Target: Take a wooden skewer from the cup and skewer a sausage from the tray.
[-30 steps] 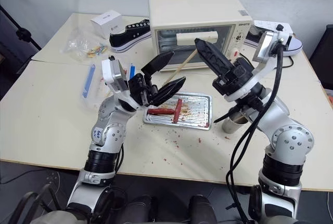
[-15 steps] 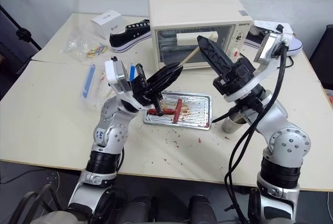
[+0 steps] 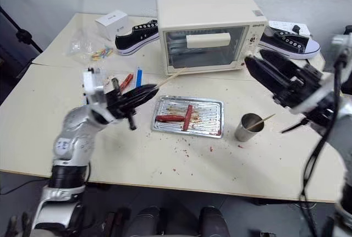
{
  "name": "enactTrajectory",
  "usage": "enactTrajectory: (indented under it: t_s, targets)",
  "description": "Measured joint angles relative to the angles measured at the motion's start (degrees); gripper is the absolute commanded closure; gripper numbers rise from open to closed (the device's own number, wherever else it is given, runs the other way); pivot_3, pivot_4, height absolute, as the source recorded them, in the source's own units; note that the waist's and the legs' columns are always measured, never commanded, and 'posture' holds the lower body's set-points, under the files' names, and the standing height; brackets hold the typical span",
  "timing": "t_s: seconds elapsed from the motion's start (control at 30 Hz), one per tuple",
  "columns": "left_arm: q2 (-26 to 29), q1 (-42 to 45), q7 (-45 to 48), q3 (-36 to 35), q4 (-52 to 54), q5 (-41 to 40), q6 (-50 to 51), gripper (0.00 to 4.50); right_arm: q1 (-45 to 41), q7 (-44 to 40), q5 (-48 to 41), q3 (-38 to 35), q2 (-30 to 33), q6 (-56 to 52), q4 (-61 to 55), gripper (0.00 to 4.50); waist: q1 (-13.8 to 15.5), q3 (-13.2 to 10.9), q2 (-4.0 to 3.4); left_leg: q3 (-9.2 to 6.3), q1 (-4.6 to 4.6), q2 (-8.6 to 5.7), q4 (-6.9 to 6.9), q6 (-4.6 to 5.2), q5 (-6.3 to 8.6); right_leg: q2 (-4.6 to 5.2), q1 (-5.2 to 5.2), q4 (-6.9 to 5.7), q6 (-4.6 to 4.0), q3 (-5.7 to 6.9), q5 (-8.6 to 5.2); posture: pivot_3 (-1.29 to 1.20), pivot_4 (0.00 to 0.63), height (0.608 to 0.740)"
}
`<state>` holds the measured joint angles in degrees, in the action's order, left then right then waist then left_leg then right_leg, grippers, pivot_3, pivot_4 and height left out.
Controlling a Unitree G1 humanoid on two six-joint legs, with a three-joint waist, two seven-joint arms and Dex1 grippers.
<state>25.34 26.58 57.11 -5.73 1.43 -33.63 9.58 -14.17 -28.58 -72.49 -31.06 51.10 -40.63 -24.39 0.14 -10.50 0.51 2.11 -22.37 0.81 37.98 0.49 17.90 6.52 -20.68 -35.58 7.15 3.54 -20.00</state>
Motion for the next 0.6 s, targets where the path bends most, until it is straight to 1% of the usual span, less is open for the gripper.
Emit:
enactTrajectory:
  t_s: [0.07, 0.17, 0.2, 0.27, 0.33, 0.4, 0.47, 0.53, 0.6]
  targets:
    - [3.18, -3.01, 1.54, -1.91, -0.20, -0.03, 0.53, 4.50, 4.91, -4.02, 5.64, -2.64, 1.23, 2.09, -0.52, 0.02, 0.05, 0.00, 0.00, 0.00, 0.03, 0.00, 0.04, 0.01, 0.00, 0.01, 0.05, -0.01, 0.00, -0.01, 0.00, 0.00, 0.150, 0.740]
    - [7.49, -8.26, 3.23, -5.14, -0.13, -0.14, 1.32, 4.50, 17.12, -12.43, 16.50, -8.53, 1.26, 8.96, -2.83, 0.02, 0.29, 0.00, 0.00, 0.00, 0.11, -0.01, -0.02, 0.03, 0.01, 0.02, 0.13, 0.04, 0.00, -0.03, 0.00, 0.00, 0.150, 0.740]
    - [8.68, -10.38, 3.66, -6.42, -0.15, -0.18, 1.65, 4.50, 22.81, -16.14, 20.60, -10.32, 0.68, 11.69, -3.28, 0.02, 0.58, 0.00, 0.00, 0.00, 0.13, -0.01, -0.03, 0.04, 0.02, 0.03, 0.15, 0.07, 0.00, -0.03, 0.00, 0.00, 0.150, 0.740]
    - [9.42, -12.74, 4.13, -7.60, -0.19, -0.22, 1.89, 4.50, 29.61, -20.68, 25.38, -12.30, -2.74, 16.11, -3.51, 0.02, 1.05, 0.00, 0.00, 0.01, 0.15, -0.03, -0.03, 0.05, 0.03, 0.06, 0.18, 0.09, 0.02, -0.06, 0.01, 0.00, 0.150, 0.740]
    - [9.84, -15.28, 4.63, -8.71, -0.49, -0.28, 1.94, 4.50, 34.59, -23.85, 28.67, -13.10, -6.75, 20.56, -3.51, 0.02, 1.16, 0.00, 0.00, 0.03, 0.19, -0.03, -0.03, 0.05, 0.04, 0.07, 0.19, 0.08, 0.02, -0.17, 0.01, 0.00, 0.150, 0.740]
    - [10.06, -16.81, 5.11, -9.38, -2.26, -0.27, 1.88, 4.50, 36.78, -25.34, 30.39, -13.15, -8.92, 23.03, -3.57, 0.02, 1.09, -0.01, -0.02, 0.07, 0.26, -0.03, -0.03, 0.05, 0.04, 0.11, 0.18, 0.16, 0.02, -0.28, 0.01, 0.00, 0.150, 0.740]
    - [10.19, -17.98, 5.62, -9.62, -3.23, -0.15, 1.64, 4.50, 37.85, -25.95, 31.00, -13.13, -9.32, 24.41, -4.61, 0.02, 0.57, -0.02, -0.04, 0.09, 0.33, 0.02, -0.03, -0.02, 0.08, 0.17, 0.17, 0.13, 0.01, -0.55, 0.01, 0.00, 0.150, 0.740]
    - [10.30, -18.31, 5.76, -9.73, -3.99, -0.08, 1.56, 4.50, 36.48, -25.54, 30.30, -11.85, -8.90, 23.86, -7.15, 0.02, -0.02, -0.02, -0.04, 0.06, 0.38, 0.13, -0.03, -0.11, 0.12, 0.23, 0.18, 0.11, -0.06, -0.73, 0.01, 0.00, 0.150, 0.740]
    - [10.31, -18.09, 5.71, -9.67, -3.99, -0.05, 1.56, 4.50, 33.32, -24.35, 28.89, -9.25, -6.90, 22.03, -10.06, 0.02, -0.52, -0.03, -0.07, 0.06, 0.40, 0.19, -0.03, -0.17, 0.13, 0.22, 0.16, 0.08, -0.12, -0.77, 0.01, 0.00, 0.150, 0.740]
